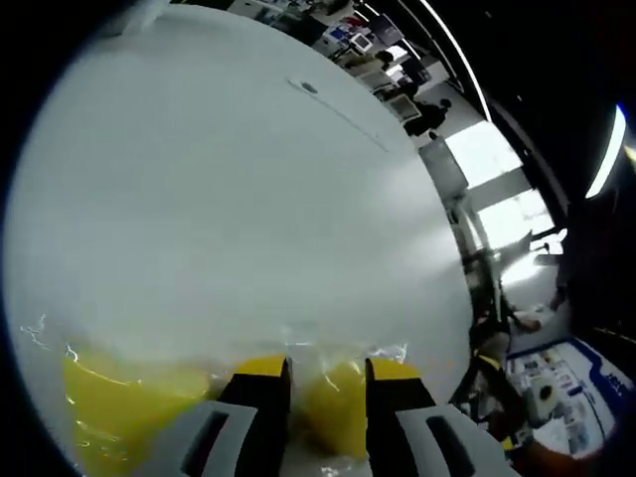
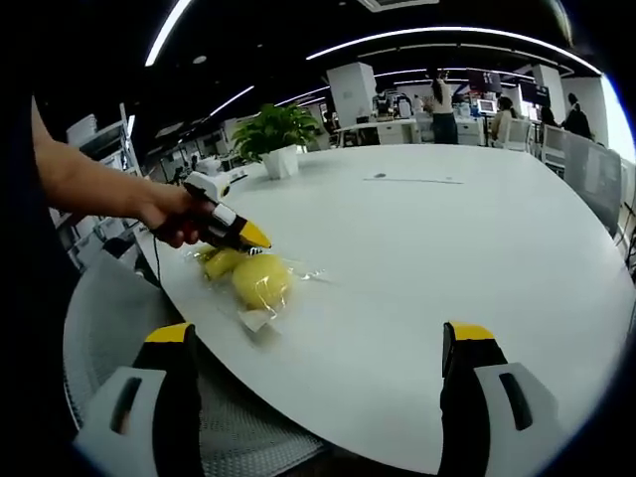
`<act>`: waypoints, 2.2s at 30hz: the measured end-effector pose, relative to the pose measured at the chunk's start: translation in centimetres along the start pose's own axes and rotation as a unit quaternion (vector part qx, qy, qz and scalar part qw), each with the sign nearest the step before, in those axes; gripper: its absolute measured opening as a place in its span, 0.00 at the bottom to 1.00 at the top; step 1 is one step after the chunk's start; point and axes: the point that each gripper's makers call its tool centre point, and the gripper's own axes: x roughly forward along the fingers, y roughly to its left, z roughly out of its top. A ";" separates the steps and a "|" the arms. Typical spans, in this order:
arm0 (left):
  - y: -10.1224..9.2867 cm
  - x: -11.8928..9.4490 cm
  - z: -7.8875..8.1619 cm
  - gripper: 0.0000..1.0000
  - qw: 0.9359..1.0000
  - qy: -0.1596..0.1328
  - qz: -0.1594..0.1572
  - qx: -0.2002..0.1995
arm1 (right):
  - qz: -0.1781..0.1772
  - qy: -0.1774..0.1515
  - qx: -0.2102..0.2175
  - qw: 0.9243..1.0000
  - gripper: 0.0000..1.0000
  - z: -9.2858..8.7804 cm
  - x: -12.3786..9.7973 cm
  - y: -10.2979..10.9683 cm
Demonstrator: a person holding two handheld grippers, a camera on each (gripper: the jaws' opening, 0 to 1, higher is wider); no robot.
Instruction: Compare the silicone blocks by pressing each to a similar depth, holding the contact briefly, and releasing to observe deformation and rebound differences across the visible hardness samples.
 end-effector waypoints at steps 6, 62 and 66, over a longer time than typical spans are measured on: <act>0.4 0.6 -0.4 0.21 1.000 0.005 0.007 0.020 | -0.002 -0.001 0.003 1.000 0.96 0.0 0.0 -0.1; -4.3 -0.1 1.9 0.00 0.996 -0.072 -0.059 0.007 | -0.006 -0.011 0.013 1.000 0.96 0.2 0.0 0.0; -4.7 -0.4 2.1 0.00 0.995 -0.078 -0.058 0.031 | -0.006 -0.013 0.014 1.000 0.96 0.2 -0.1 0.1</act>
